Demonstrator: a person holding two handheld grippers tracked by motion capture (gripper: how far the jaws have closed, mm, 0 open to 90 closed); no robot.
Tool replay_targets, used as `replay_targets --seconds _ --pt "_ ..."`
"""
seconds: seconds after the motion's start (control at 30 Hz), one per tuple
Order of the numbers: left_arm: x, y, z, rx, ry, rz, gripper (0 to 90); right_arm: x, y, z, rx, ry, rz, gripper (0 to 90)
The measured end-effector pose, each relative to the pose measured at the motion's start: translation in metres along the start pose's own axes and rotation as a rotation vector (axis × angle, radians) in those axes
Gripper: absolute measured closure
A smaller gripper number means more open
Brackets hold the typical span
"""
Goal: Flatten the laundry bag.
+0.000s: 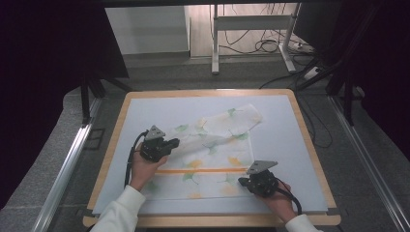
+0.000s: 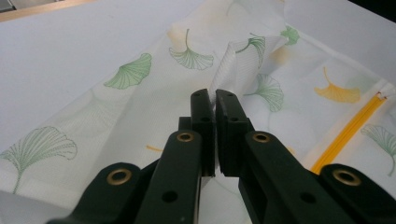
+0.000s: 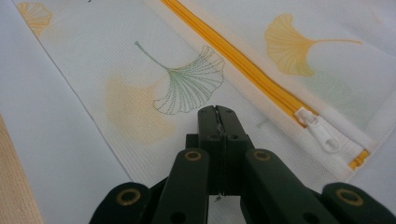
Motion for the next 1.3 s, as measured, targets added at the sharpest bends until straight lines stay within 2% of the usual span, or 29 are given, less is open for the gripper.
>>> replay_targets --seconds 0.07,0.2,0.43,0.77,1.3 --pt "0.000 0.002 0.004 0.000 -0.014 -0.001 87.5 0.000 0.000 0.000 0.001 -0.003 -0.002 89.5" --pt "0.001 0.005 0.011 0.010 -0.009 0.004 87.5 0.000 0.000 0.000 -0.003 0.000 0.000 89.5" --pt "0.002 0.005 0.025 0.030 -0.036 -0.007 87.5 0.000 0.000 0.000 -0.003 -0.001 -0.002 89.5" --pt "0.004 0.003 0.035 0.052 -0.041 -0.018 87.5 -0.001 0.000 -0.001 0.003 0.000 -0.003 89.5" --pt "0.003 0.009 0.060 0.084 -0.075 -0.013 87.5 -0.001 0.000 -0.001 0.003 -0.009 -0.008 89.5"
Point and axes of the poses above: each handheld gripper's, and its own axes: y roughly forward along the jaws, x roughly out of its top, z roughly to its left, the point moved 3 cm from there along y, roughly forward along the jaws, and after that the axes turned 6 degrees about -z, right-handed, at the moved point
